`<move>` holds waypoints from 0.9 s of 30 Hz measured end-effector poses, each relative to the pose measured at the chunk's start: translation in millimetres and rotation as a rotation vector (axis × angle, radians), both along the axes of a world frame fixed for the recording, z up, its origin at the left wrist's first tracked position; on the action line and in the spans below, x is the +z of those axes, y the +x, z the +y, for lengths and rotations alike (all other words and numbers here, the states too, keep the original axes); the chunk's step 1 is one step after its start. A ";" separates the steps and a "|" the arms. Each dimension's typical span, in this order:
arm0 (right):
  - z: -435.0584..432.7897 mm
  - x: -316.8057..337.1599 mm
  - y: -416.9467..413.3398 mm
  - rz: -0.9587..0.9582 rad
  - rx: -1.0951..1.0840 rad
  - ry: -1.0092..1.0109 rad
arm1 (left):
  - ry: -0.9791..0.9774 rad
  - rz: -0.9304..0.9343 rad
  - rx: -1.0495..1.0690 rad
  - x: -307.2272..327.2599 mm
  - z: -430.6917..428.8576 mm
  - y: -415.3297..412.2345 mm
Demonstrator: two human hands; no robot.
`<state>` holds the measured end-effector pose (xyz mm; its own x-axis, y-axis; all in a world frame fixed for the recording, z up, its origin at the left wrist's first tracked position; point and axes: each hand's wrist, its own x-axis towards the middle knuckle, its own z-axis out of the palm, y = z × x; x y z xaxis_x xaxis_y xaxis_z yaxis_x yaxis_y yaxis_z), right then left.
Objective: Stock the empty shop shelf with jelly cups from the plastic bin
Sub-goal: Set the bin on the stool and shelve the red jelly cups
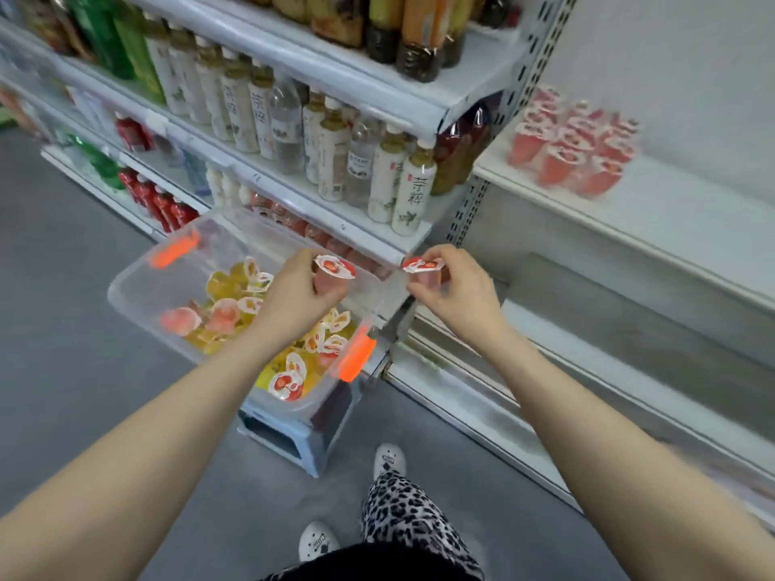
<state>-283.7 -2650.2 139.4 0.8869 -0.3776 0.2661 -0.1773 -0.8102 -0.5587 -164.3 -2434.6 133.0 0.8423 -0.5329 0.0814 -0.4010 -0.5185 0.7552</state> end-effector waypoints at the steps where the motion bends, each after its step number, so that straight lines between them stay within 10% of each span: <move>1: -8.8 5.9 -10.2 -0.017 -0.027 -0.003 | -0.009 0.018 -0.032 5.3 -11.8 -5.0; 27: -341.0 121.3 -115.4 -0.119 -0.380 0.056 | -0.087 -0.326 -0.348 132.3 -384.3 -102.8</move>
